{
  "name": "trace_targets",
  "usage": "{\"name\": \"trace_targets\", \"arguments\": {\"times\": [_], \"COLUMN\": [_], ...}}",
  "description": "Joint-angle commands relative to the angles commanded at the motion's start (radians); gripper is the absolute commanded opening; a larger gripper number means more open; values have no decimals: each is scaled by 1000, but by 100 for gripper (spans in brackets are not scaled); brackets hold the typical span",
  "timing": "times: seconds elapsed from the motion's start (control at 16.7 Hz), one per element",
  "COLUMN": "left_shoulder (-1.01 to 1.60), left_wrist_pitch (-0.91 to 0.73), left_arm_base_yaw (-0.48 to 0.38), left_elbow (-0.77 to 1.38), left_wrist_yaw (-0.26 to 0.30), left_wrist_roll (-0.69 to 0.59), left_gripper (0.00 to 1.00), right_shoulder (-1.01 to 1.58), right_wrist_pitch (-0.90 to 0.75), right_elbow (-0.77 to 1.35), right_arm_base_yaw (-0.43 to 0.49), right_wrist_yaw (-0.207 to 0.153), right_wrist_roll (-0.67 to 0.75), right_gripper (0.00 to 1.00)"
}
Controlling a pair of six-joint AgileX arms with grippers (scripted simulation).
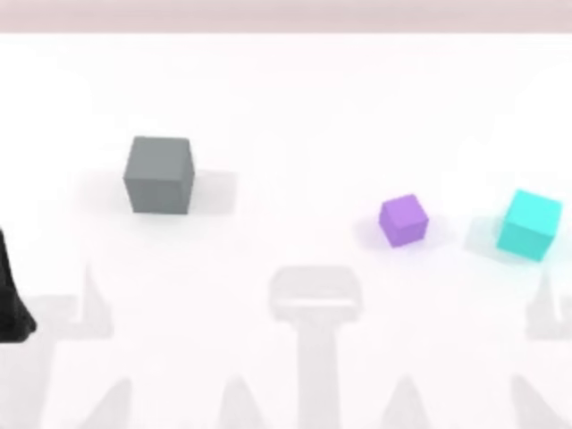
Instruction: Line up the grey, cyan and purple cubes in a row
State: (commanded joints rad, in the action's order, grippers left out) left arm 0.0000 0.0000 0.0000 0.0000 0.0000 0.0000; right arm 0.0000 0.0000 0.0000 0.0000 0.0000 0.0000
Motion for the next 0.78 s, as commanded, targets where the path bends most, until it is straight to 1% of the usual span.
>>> {"name": "trace_targets", "arguments": {"times": [0.18, 0.36, 0.54, 0.78], "left_shoulder": [0, 0, 0, 0], "left_wrist_pitch": [0, 0, 0, 0], "left_arm_base_yaw": [0, 0, 0, 0], "left_elbow": [0, 0, 0, 0], "left_wrist_yaw": [0, 0, 0, 0], "left_wrist_roll": [0, 0, 0, 0], "left_gripper": [100, 100, 100, 100], "right_shoulder": [10, 103, 291, 686], "right_wrist_pitch": [-7, -72, -192, -410], "right_elbow": [10, 102, 286, 636], "right_arm_base_yaw": [3, 31, 74, 149], "right_wrist_yaw": [-1, -4, -4, -1], "right_wrist_roll": [1, 8, 22, 43], "right_gripper": [100, 100, 100, 100]}}
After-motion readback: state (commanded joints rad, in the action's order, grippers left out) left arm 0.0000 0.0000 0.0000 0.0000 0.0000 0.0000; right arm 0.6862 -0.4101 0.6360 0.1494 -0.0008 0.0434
